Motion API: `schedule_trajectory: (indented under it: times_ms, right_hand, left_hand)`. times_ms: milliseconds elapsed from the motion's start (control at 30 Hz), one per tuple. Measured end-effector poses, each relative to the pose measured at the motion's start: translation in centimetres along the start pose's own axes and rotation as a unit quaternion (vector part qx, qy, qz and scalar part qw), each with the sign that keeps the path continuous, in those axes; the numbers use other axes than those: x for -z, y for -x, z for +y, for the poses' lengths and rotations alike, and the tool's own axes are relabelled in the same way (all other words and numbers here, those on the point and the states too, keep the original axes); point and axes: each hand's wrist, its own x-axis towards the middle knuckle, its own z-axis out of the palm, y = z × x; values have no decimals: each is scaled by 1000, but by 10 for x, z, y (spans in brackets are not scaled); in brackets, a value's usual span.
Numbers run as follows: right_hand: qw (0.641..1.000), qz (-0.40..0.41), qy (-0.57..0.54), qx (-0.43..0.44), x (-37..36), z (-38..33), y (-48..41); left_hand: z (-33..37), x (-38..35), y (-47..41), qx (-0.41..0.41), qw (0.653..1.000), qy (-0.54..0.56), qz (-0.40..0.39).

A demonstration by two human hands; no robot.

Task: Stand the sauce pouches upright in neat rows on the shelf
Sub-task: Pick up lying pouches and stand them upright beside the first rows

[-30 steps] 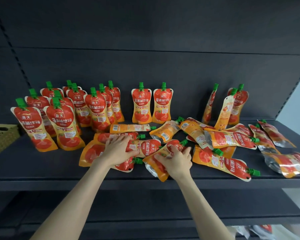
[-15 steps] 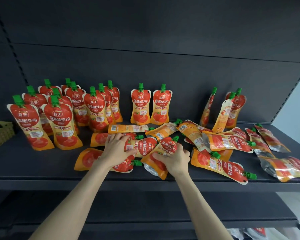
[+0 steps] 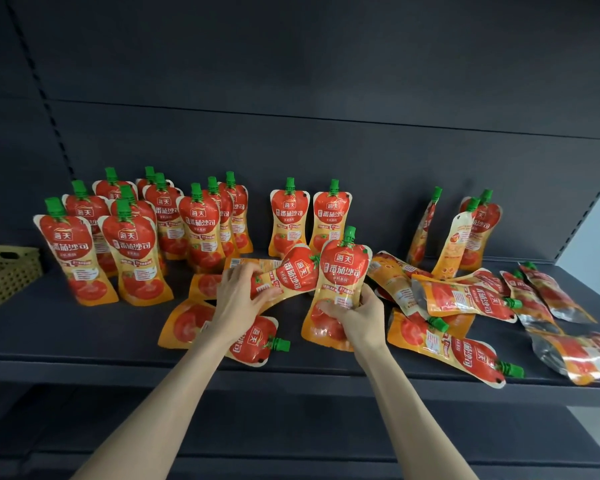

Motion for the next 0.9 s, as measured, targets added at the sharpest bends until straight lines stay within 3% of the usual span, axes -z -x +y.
schedule_trajectory:
  times_ms: [300,433,667,900]
  right_hand:
    - [995,-29,-39,83,10,-23,-5]
    - [992,-55,-67,93,8,-32,-7]
    - [984,-115,-85,106,-16,-36,-4]
    - [985,-114,-58,115,-38,-31,-10]
  left_hand:
    - [26,2,-11,72,994,85,5]
    - [42,25,-5,90,968,236,11]
    - [42,56,13,122,936,320,81]
    - [21,66,10,156,903,400,31]
